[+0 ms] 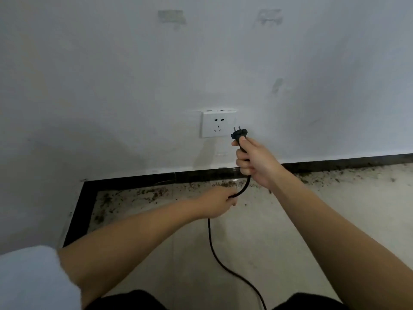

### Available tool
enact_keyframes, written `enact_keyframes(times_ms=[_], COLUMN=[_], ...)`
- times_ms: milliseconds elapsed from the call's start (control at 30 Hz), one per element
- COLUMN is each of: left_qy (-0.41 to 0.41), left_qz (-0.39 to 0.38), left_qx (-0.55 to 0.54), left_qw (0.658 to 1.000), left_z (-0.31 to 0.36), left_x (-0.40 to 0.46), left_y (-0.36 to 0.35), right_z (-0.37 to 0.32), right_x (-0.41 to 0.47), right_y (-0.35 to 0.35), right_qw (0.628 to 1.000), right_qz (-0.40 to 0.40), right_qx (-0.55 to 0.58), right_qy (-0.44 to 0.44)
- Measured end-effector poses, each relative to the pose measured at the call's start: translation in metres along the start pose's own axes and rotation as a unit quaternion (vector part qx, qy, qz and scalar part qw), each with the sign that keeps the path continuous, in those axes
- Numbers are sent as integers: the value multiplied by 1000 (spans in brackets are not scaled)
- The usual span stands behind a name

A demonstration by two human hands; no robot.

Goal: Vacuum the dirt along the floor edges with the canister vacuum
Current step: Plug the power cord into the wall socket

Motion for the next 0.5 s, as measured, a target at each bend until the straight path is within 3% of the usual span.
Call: enact_keyframes(times_ms=[133,200,233,267,333,400,500], left_qy=[-25,-14,-28,-67,-129,-109,-51], left_qz=[33,137,226,335,518,580,578], left_qx=[64,66,61,71,164,292,409], left_qw=[997,988,972,937,829,752,704], left_z=[-13,-23,-28,-31,-38,-46,-56], left_x=[-3,-12,-15,-16,-12,3,30], left_y=[19,48,67,88,122,142,153], right_z=[9,6,6,7,12,18,24], right_x=[13,15,18,21,32,45,57], right_y=[-10,-17,-20,-23,-30,-37,-41], right_qw=[1000,1000,1000,1000,999,999,998], right_qz=[4,12,14,15,19,24,37], right_qx=[-15,-11,-14,-19,-23,-13,28], right_qy=[17,17,15,14,22,42,51])
Point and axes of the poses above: each hand's wrist, its own x-axis towards the middle knuckle, its own y-axis out of the back of the hand, z = x × y, the point moved 3 cm from there along x, towards the middle knuckle, and after that the axes turned 12 degrees about y, right-handed, at the moved point
